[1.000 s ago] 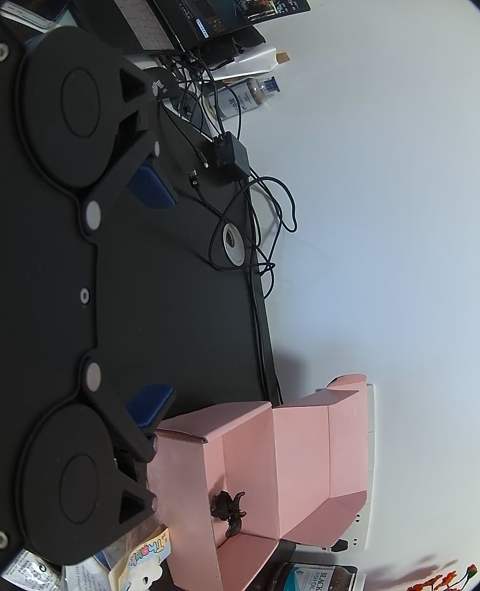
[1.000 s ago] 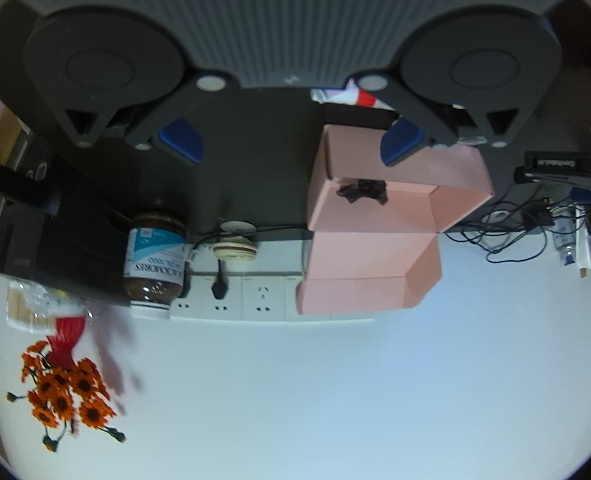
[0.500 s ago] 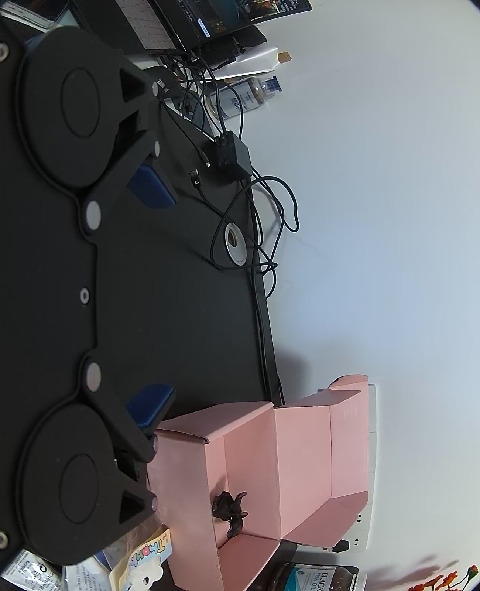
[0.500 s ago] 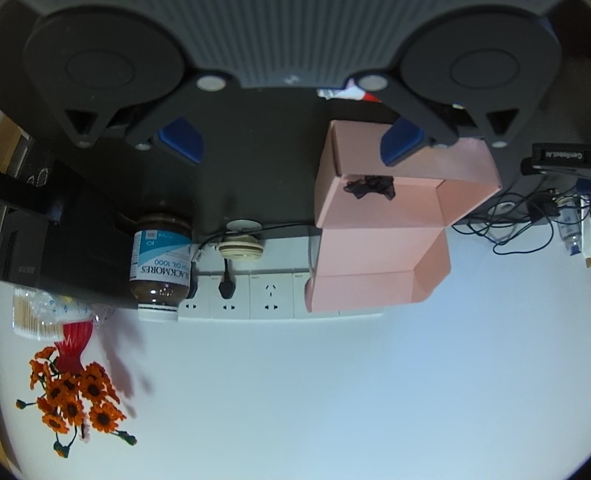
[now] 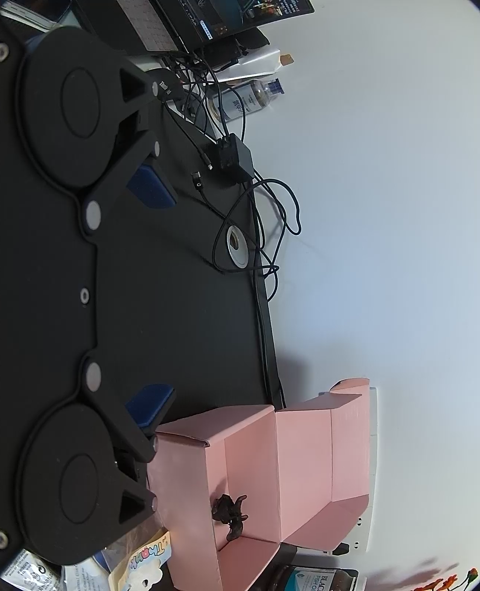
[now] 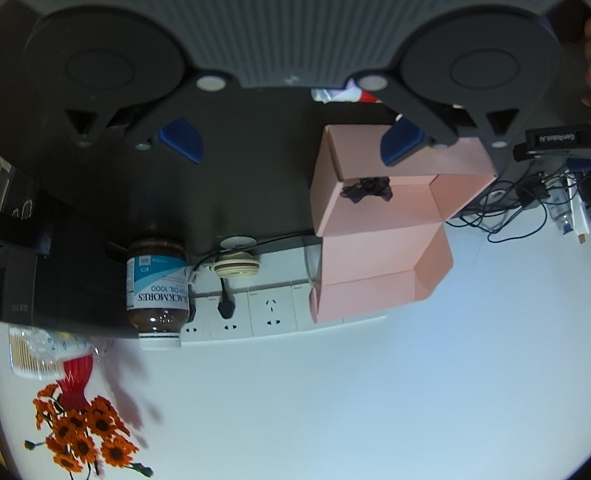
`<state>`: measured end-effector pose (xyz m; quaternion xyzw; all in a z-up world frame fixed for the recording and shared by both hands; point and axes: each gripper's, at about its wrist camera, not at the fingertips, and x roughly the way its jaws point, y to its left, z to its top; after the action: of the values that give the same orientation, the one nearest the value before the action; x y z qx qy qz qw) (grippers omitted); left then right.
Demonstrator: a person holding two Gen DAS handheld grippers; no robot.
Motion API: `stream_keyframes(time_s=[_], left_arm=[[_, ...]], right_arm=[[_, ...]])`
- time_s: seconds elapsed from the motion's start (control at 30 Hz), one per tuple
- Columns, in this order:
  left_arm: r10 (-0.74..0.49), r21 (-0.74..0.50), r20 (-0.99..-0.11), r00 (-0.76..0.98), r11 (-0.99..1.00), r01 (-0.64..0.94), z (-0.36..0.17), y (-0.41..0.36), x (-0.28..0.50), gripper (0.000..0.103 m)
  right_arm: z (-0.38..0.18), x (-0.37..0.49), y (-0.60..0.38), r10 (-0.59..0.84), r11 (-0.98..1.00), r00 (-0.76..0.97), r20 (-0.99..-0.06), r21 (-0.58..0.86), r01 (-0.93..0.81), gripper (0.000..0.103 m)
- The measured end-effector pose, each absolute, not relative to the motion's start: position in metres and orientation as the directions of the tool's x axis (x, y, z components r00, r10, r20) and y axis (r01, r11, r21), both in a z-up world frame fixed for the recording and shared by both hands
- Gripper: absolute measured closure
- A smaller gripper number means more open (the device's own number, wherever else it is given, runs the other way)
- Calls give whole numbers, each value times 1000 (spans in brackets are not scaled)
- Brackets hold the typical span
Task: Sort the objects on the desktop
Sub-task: 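Withdraw the open right gripper from the pink box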
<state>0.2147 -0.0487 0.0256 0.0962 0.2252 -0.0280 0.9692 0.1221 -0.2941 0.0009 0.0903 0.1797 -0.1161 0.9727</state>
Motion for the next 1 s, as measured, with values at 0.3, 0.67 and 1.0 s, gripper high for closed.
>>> stream_keyframes(time_s=[0.3, 0.67, 1.0], left_arm=[[-9, 179, -439, 898, 979, 97, 25, -50, 214, 0], [-10, 180, -439, 898, 979, 98, 25, -49, 214, 0], [-11, 181, -439, 898, 978, 101, 25, -49, 214, 0]], right_arm=[[1, 123, -287, -193, 965, 908, -372, 98, 245, 1], [0, 125, -289, -185, 964, 905, -384, 110, 243, 1], [0, 124, -287, -185, 966, 905, -383, 100, 240, 1]])
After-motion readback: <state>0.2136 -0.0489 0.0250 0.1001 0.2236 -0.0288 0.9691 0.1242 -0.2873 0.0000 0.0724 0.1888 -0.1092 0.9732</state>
